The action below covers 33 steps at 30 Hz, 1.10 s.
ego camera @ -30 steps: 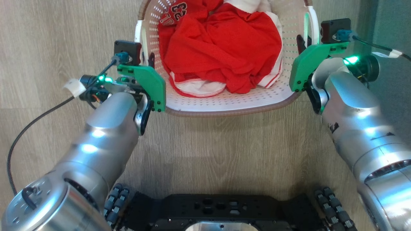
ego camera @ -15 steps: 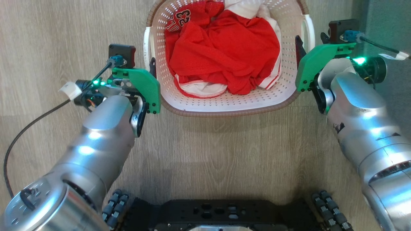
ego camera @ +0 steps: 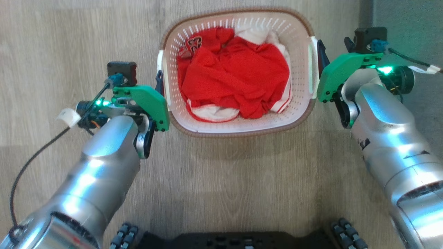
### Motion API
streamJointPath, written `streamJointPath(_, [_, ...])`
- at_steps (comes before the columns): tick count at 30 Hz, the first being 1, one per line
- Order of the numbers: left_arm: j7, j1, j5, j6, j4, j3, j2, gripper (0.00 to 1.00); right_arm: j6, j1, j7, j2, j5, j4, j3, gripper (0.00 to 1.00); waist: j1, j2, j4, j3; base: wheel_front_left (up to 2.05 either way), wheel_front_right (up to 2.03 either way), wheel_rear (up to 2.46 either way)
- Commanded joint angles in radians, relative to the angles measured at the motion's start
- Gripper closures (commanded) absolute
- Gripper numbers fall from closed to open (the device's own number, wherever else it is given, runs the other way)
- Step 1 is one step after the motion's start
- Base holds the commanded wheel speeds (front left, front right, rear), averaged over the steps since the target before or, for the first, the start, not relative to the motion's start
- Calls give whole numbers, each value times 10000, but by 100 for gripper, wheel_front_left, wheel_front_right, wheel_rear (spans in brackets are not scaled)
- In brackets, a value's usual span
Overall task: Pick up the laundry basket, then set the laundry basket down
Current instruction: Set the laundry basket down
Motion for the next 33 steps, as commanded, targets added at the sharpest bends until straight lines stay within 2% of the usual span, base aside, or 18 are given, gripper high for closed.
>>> streamJointPath(1, [-63, 227, 120, 64, -196, 284, 371, 0, -27, 467, -131, 179, -121, -237, 23, 0, 1, -2, -57, -333, 0, 0, 0])
streamJointPath(8, [-64, 1606, 1638, 196, -2017, 1999, 705, 0, -27, 1535, -133, 161, -1144, -1563, -1186, 0, 1, -2, -80, -1608, 0, 0, 0])
streamJointPath(15, [-64, 3277, 3351, 124, -3791, 3735, 697, 0, -27, 2889, -134, 175, -2177, -3123, -2336, 0, 1, -2, -30, -3002, 0, 0, 0])
streamJointPath(22, [-64, 4778, 4778, -54, -5438, 5225, 485, 0, -27, 4323, -135, 179, -2341, -4993, -2647, 0, 1, -2, -50, -4160, 0, 0, 0])
streamJointPath(28, [-64, 5977, 5509, -426, -6925, 6368, 215, 0, -27, 5575, -135, 180, -2410, -6557, -2833, 0, 1, -2, -126, -4975, 0, 0, 0])
streamJointPath(33, [-64, 6817, 6081, -510, -7811, 7007, 55, 0, -27, 6496, -135, 180, -2400, -7673, -2890, 0, 1, -2, -148, -5484, 0, 0, 0])
